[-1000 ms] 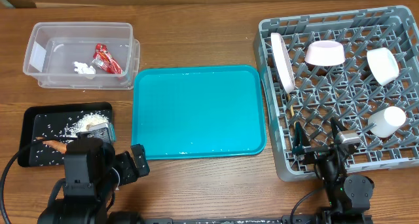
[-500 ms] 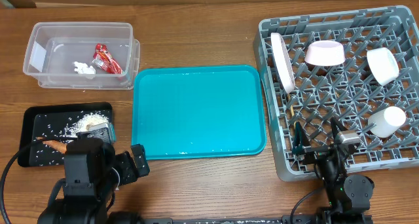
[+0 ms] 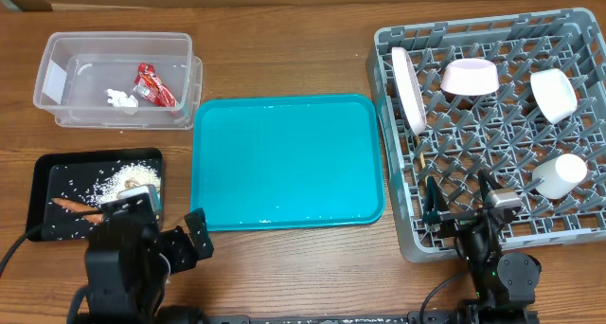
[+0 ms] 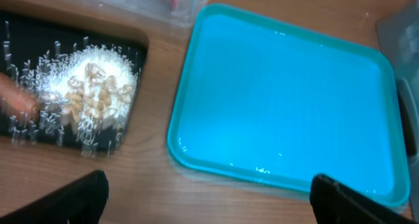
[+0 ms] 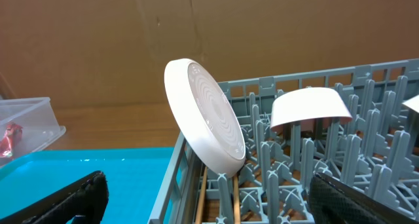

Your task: Sort waste into correct bins and load items into the dishwasher

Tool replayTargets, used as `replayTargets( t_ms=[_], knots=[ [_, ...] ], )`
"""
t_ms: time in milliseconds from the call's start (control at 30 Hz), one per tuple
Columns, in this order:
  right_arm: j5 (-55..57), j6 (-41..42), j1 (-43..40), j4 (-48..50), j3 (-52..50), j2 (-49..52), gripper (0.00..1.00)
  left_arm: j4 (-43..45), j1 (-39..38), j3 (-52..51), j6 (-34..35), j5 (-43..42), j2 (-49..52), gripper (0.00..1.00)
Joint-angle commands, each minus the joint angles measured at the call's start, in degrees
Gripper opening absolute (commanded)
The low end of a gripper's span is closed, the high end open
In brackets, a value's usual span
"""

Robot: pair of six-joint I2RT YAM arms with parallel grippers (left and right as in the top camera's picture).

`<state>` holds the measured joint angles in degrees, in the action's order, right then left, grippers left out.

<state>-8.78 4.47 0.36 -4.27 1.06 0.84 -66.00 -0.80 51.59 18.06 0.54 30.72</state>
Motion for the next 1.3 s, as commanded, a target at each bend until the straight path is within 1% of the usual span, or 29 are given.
replayTargets(
  t_ms=[0,133,233,333,400,433,500,567,600,633,733,833,900,1267],
  knots=[
    [-0.3,0.0,0.0,0.3,-0.6,-0.7,1.00,11.7,-0.6,-9.5,-4.0,2.4,-9.3,1.00],
    [-0.3,0.0,0.0,0.3,-0.6,-0.7,1.00,24.9,-0.6,-21.4,-4.4,2.4,-17.4,1.00],
    [-0.3,0.0,0.0,0.3,-0.6,-0.7,1.00,37.3,-0.6,-30.5,-5.4,2.0,-22.2,1.00],
    [-0.3,0.0,0.0,0.3,-0.6,-0.7,1.00,48.7,-0.6,-37.7,-8.5,-0.5,-25.3,1.00],
    [-0.3,0.0,0.0,0.3,-0.6,-0.7,1.00,56.7,-0.6,-41.7,-9.6,-0.5,-26.6,1.00],
    [-0.3,0.0,0.0,0.3,-0.6,-0.7,1.00,63.8,-0.6,-44.7,-11.2,-0.6,-27.3,1.00],
    [-0.3,0.0,0.0,0.3,-0.6,-0.7,1.00,71.8,-0.6,-48.0,-13.8,-0.9,-28.0,1.00],
    [-0.3,0.0,0.0,0.3,-0.6,-0.7,1.00,77.7,-0.6,-50.9,-16.9,-2.4,-29.2,1.00],
    [-0.3,0.0,0.0,0.3,-0.6,-0.7,1.00,77.9,-0.6,-51.4,-17.4,-3.5,-29.9,1.00],
    [-0.3,0.0,0.0,0.3,-0.6,-0.7,1.00,75.7,-0.5,-51.3,-17.9,-4.1,-30.7,1.00],
    [-0.3,0.0,0.0,0.3,-0.6,-0.7,1.00,72.9,-0.3,-51.3,-17.9,-5.0,-30.5,1.00],
    [-0.3,0.0,0.0,0.3,-0.6,-0.7,1.00,67.2,-0.3,-51.3,-17.9,-5.0,-30.5,1.00],
    [-0.3,0.0,0.0,0.3,-0.6,-0.7,1.00,61.5,-0.3,-51.3,-17.9,-5.0,-30.5,1.00],
    [-0.3,0.0,0.0,0.3,-0.6,-0.7,1.00,61.9,-0.3,-51.3,-17.9,-4.6,-30.1,1.00]
  ],
)
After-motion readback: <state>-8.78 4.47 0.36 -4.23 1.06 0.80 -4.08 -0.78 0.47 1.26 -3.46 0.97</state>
